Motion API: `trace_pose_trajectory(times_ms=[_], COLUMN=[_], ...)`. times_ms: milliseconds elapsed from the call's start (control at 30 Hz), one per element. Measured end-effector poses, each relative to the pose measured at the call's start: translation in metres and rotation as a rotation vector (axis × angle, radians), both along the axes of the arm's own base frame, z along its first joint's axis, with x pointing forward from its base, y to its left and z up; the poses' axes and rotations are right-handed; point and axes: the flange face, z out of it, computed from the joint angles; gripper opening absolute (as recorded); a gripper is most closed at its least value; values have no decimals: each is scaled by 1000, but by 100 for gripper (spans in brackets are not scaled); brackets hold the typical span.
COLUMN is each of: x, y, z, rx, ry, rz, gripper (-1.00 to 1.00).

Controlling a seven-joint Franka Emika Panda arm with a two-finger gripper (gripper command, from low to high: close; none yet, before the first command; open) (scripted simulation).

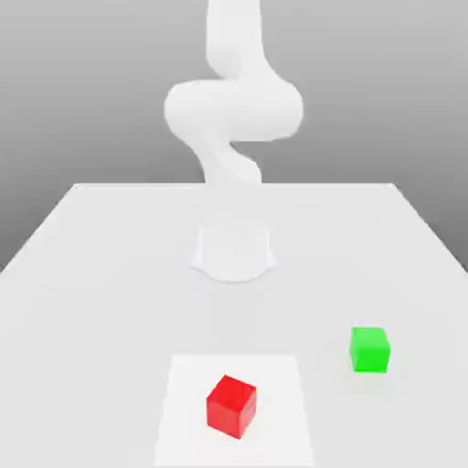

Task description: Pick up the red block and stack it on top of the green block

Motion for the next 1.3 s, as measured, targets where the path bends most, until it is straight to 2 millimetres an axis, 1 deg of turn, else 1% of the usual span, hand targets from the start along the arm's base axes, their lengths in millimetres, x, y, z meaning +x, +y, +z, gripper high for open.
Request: trace_pose_trajectory(times_ms=[67, 167, 267, 367, 433, 533, 600, 700, 767, 900, 933, 1100, 1133, 1167, 1200, 1300], x=[26, 55, 75, 85, 87, 83, 76, 58, 51, 49, 48, 49, 48, 48, 49, 49], y=[0, -1, -3, -5, -7, -8, -9, -7, -6, -5, -5, -5, -5, -5, -5, -5], z=[-41, -102, -165, -228, -271, -333, -373, -430, -460, -507, -516, -516, -521, -517, -510, -479], rx=[12, 31, 51, 74, 90, 116, 135, 165, 177, 181, 180, 181, 180, 180, 181, 180], ry=[67, 163, 257, 350, 412, 504, 566, 659, 691, 702, 702, 700, 701, 701, 700, 700], rz=[-40, -96, -151, -206, -243, -297, -334, -387, -406, -412, -412, -412, -412, -412, -412, -413], gripper=[0, 0, 0, 0, 0, 0, 0, 0, 0, 0, -100, -100, -100, -100, -100, -100])
